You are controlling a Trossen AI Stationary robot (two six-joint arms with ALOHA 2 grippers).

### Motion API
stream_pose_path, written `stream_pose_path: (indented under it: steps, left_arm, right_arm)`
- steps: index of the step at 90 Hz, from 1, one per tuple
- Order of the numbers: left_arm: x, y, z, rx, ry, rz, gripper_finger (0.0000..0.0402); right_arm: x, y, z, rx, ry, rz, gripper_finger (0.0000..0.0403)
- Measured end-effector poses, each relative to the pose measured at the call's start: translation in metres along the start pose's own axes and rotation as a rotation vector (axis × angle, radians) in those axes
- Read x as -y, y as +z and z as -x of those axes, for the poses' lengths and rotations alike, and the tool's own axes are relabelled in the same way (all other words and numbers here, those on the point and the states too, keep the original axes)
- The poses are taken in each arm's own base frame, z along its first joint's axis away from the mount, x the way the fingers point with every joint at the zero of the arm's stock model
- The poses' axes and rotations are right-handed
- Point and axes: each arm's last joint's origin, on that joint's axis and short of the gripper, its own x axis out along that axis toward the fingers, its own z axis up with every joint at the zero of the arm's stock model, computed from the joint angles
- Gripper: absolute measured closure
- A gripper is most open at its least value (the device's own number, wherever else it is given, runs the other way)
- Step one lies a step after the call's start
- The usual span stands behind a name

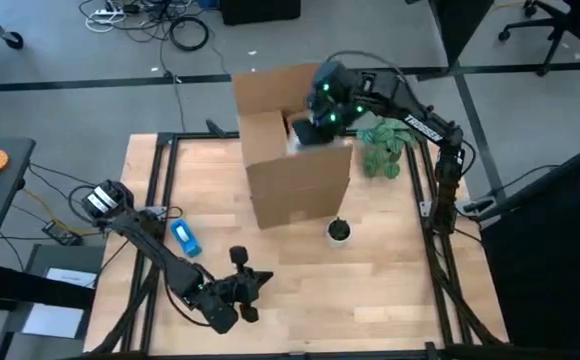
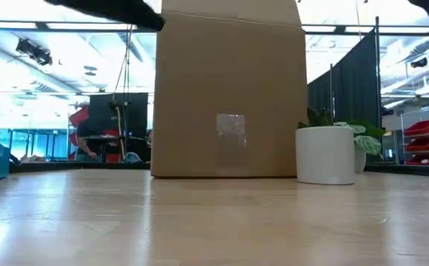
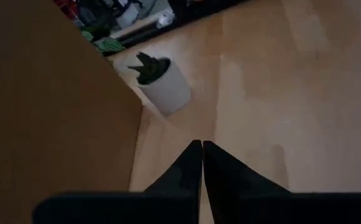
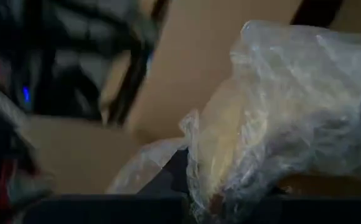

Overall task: Wrap mug
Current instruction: Put the wrapped yellow mug into the brown box

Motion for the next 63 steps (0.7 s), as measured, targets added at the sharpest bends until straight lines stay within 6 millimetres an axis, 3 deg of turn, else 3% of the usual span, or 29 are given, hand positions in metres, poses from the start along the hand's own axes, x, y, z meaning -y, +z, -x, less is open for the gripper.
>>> stream_pose_path:
  steps: [15, 25, 49, 63]
  left_arm:
    - [0.001, -0.004, 0.003, -0.025, -0.018, -0.039, 0.0402]
    - [0.002, -0.004, 0.003, -0.025, -0.018, -0.053, 0.0402]
    - [-0.004, -0.005, -0.003, -0.047, 0.003, -0.081, 0.0402]
    - [-0.004, -0.005, -0.004, -0.047, 0.004, -0.079, 0.0402]
  right_arm:
    - [-0.021, -0.031, -0.003, -0.177, 0.113, 0.122, 0.0403]
    - [-0.032, -0.038, -0.004, -0.199, 0.182, 0.226, 0.0403]
    - [-0.034, 0.001, 0.005, 0.244, 0.141, 0.322, 0.0403]
    - [-0.023, 0.01, 0.0, 0.318, 0.02, 0.352, 0.0403]
